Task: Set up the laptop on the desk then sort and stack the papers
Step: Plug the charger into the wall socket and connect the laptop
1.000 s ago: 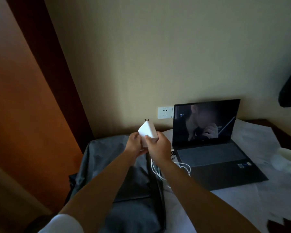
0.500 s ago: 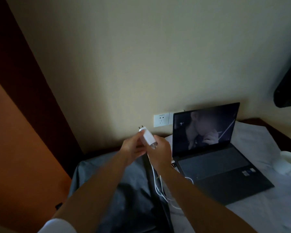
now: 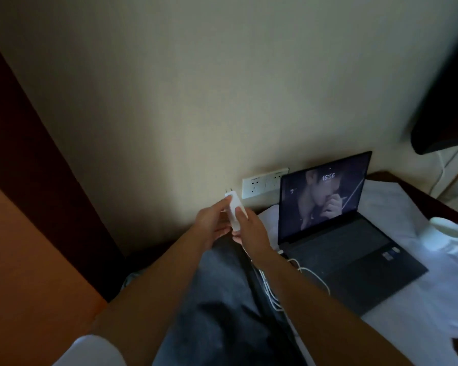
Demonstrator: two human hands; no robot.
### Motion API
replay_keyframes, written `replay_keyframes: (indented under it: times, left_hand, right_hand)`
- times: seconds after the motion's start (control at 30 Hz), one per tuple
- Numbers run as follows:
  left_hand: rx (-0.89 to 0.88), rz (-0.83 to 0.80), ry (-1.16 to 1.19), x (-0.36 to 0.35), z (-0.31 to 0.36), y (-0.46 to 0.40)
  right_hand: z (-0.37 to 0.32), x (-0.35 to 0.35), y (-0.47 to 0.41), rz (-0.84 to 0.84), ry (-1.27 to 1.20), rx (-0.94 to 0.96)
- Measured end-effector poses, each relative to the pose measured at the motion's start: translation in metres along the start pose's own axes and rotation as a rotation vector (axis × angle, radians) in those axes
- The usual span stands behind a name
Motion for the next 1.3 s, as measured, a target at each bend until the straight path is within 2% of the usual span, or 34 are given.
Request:
replay_keyframes:
  times: [0.2, 0.47, 0.77, 1.07, 1.3]
  left_hand:
    - [0.044, -0.078, -0.006, -0.019, 0.001, -0.026]
    - [0.101, -0.181, -0.020, -0.066, -0.015, -0.091]
    - [0.127, -0.129, -0.005, -0.088, -0.037, -0.152]
    - [0.161, -0.149, -0.029, -0.097, -0.050, -0.169]
    - [0.180, -0.113, 0.017, -0.108, -0.052, -0.173]
  right_hand:
    - [-0.001, 0.012, -0.022, 0.197, -0.124, -0.055]
    - [0.027, 0.027, -0.106, 0.317, -0.067, -0.043]
    - [0.066, 0.027, -0.156, 0.398, -0.025, -0.171]
    - [0.070, 0.028, -0.153, 0.533, 0.094, -0.112]
    - [0.066, 0.037, -0.151, 0.538, 0.136, -0.093]
Point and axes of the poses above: each hand's wrist, its own y-axis away from the middle knuckle, its own x-axis out of the back of the hand, z = x × y, the point moved 5 cm from there along -y, towards the middle knuckle, and after that the axes turned 8 degrees about z, right-handed, at the moved point
